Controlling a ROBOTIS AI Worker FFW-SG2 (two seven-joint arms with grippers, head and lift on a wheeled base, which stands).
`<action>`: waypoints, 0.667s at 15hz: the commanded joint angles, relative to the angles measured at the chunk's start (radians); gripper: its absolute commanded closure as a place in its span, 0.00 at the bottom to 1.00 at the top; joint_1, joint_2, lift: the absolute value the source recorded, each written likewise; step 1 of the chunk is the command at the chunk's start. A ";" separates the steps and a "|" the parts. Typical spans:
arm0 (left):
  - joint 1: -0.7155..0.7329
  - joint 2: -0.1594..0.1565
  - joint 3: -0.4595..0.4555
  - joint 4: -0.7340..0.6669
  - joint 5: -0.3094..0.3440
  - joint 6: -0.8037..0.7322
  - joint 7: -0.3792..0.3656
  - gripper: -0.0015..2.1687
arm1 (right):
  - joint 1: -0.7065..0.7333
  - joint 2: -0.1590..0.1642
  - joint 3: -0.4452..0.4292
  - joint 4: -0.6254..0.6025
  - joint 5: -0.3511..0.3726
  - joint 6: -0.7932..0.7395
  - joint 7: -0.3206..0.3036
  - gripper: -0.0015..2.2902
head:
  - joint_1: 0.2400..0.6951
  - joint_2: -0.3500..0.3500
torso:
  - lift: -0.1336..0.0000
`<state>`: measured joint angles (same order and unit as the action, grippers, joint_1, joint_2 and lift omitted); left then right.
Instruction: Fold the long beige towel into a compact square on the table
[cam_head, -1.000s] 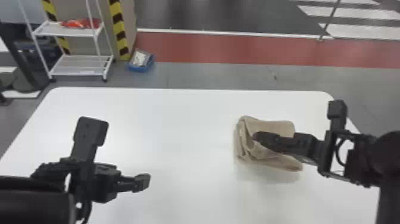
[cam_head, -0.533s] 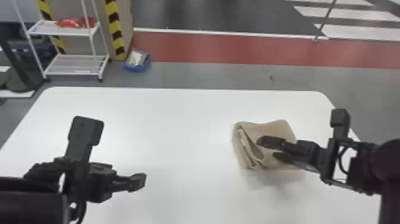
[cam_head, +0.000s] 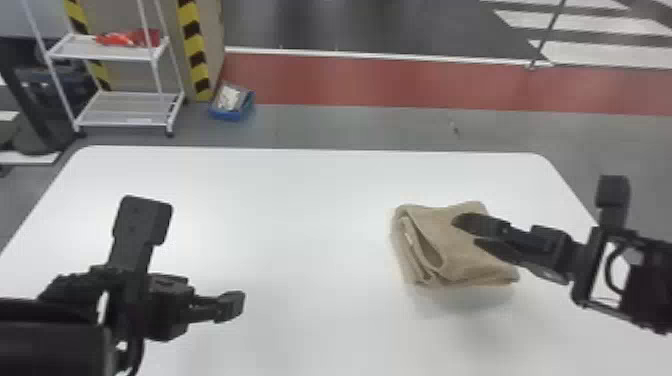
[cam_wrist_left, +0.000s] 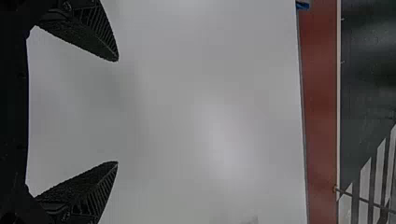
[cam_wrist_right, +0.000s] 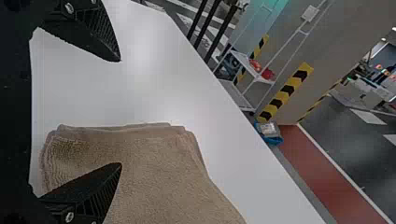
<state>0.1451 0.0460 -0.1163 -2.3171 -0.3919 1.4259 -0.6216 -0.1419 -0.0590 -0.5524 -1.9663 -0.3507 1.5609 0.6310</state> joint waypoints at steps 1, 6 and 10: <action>-0.001 0.000 -0.002 0.001 0.002 -0.003 0.000 0.05 | 0.047 -0.119 -0.001 -0.080 0.024 0.011 0.024 0.15 | 1.00 0.33 | 0.07; -0.010 -0.002 -0.020 0.005 -0.001 -0.015 0.000 0.05 | 0.044 -0.134 -0.037 -0.046 0.124 0.011 -0.011 0.17 | 1.00 0.18 | 0.07; 0.001 0.000 -0.017 0.001 -0.001 -0.015 -0.003 0.05 | -0.028 -0.131 -0.026 0.067 0.159 0.011 -0.050 0.13 | 1.00 0.11 | 0.07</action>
<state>0.1393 0.0450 -0.1376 -2.3147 -0.3926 1.4105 -0.6233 -0.1557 -0.1917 -0.5837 -1.9236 -0.1984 1.5609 0.5805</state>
